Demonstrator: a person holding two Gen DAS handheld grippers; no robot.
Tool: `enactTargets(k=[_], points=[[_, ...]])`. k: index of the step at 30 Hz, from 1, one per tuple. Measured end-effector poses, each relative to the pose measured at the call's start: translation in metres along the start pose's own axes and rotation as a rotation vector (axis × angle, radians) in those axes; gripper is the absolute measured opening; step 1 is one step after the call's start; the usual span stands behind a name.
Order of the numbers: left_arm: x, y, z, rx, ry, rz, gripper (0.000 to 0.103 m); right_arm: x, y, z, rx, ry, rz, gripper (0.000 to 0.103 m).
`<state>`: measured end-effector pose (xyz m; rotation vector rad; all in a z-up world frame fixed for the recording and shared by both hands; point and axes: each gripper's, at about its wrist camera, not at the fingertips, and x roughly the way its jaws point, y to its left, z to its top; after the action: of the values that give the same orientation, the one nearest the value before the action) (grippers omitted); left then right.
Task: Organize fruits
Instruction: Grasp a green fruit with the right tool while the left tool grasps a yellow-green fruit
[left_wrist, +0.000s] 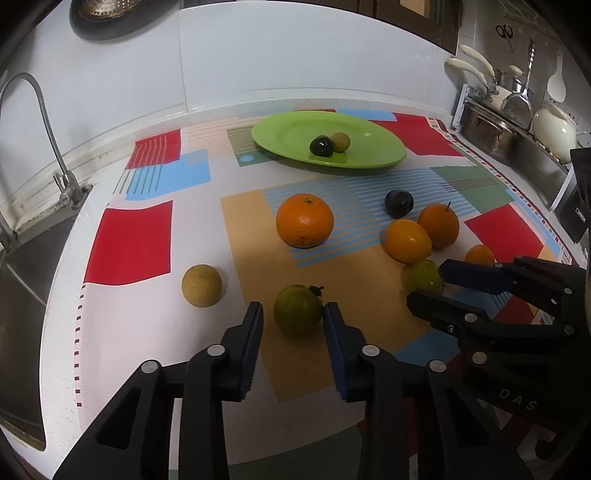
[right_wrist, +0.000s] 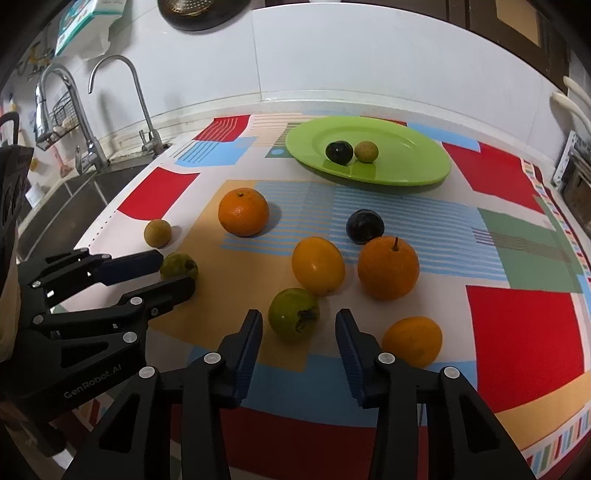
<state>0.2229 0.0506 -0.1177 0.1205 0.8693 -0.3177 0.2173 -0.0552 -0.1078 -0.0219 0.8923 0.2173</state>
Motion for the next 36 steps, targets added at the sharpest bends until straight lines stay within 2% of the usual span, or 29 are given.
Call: enactTargets(k=[3,9,17,36], points=[[0.001,0.000,0.000,0.000,0.003,-0.001,0.028,0.002,0.001,0.000,0.001,0.003,0.007,0.037],[0.003,-0.001,0.002,-0.002,0.004,0.005,0.028,0.005,0.000,0.001,0.002,0.009,0.021,0.030],[-0.006,-0.006,0.004,0.016,-0.012,0.007,0.027,-0.001,0.001,0.001,-0.002,-0.008,0.033,0.030],[-0.049,-0.025,0.034,0.053,-0.131,0.006,0.027,-0.053,-0.009,0.018,-0.018,-0.119,0.032,0.030]])
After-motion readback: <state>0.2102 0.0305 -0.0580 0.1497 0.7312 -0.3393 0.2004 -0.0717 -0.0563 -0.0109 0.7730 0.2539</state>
